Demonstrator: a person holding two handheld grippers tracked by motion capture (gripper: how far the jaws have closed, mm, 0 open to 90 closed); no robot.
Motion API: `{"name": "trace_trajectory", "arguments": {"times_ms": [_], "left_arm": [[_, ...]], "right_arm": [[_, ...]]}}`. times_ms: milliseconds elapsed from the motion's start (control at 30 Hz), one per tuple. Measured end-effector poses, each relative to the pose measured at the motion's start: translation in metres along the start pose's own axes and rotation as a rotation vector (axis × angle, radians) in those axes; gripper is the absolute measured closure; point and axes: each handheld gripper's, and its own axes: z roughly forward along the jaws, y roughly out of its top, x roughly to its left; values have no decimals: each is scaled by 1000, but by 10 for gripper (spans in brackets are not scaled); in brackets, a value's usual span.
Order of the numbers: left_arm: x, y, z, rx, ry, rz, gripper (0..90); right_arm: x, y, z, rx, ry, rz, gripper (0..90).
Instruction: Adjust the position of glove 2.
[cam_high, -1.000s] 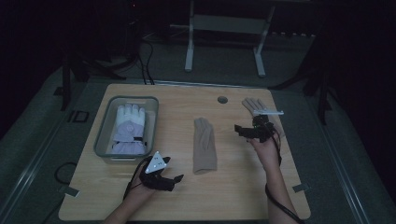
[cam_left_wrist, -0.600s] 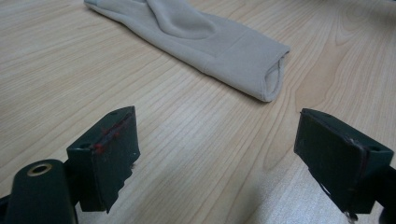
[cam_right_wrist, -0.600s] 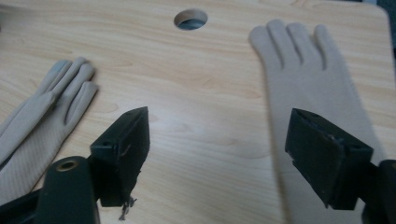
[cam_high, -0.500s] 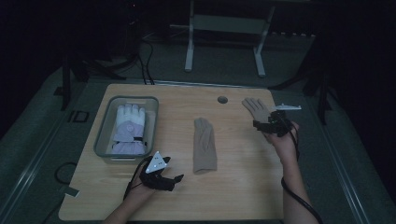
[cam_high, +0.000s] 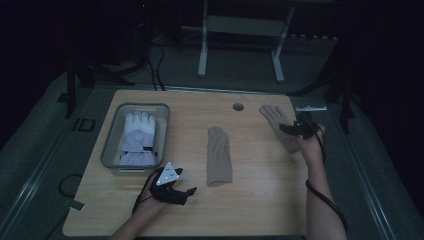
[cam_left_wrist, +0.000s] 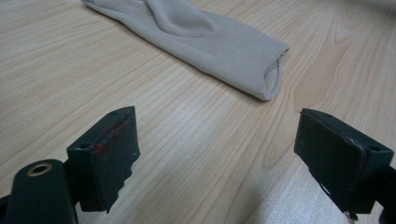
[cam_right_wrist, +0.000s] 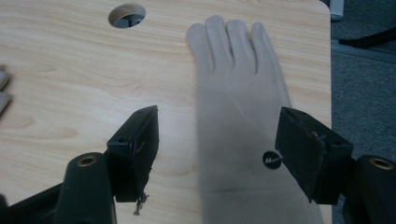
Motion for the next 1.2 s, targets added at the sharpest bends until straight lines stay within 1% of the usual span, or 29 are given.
{"name": "trace_trajectory", "arguments": {"times_ms": [67,133,267,333,367,400,500,533,600,633,700,733,800,900,933,967,1000,1033,1100,1200], "left_arm": [[0,0,0,0,0,0,142],[0,0,0,0,-1,2,142],[1,0,-1,-3,-4,-5,141],[1,0,-1,-3,-6,-9,141],[1,0,-1,-3,-6,-10,142],[1,0,0,-2,-5,-10,142],[1,0,0,-3,-6,-10,142],[1,0,-1,-3,-7,-8,142],[1,0,-1,-4,-8,-9,141],[1,0,-1,-6,-9,-7,142],[1,0,-1,-6,-9,-9,141],[1,0,-1,-6,-10,-10,141],[1,0,-1,-4,-10,-12,142],[1,0,-1,-5,-14,-11,141],[1,0,-1,-4,-13,-10,142],[1,0,-1,-2,-11,-9,141],[1,0,-1,-2,-11,-8,141],[1,0,-1,-2,-12,-10,142],[1,0,-1,-3,-12,-11,141],[1,-1,-1,-1,-11,-11,142]], "right_arm": [[-3,1,6,13,-3,4,314],[-6,1,12,32,-15,1,320],[-11,1,27,67,-23,17,323],[-13,1,32,73,-24,23,326],[-13,1,35,73,-32,27,330],[-13,1,38,72,-29,26,338],[-13,3,45,81,-44,16,346],[-14,3,47,81,-41,24,349],[-15,3,51,81,-53,28,364],[-15,3,52,81,-46,29,364],[-16,3,55,81,-64,23,375],[-16,2,57,81,-58,30,375],[-17,1,60,93,-79,25,383],[-18,-2,64,107,-85,20,396],[-18,-6,70,118,-76,27,391],[-17,-7,70,113,-77,26,390],[-16,-8,71,111,-83,21,398],[-15,-8,71,113,-83,11,415],[-15,-7,70,121,-78,7,447],[-13,-5,69,136,-80,5,565]]}}
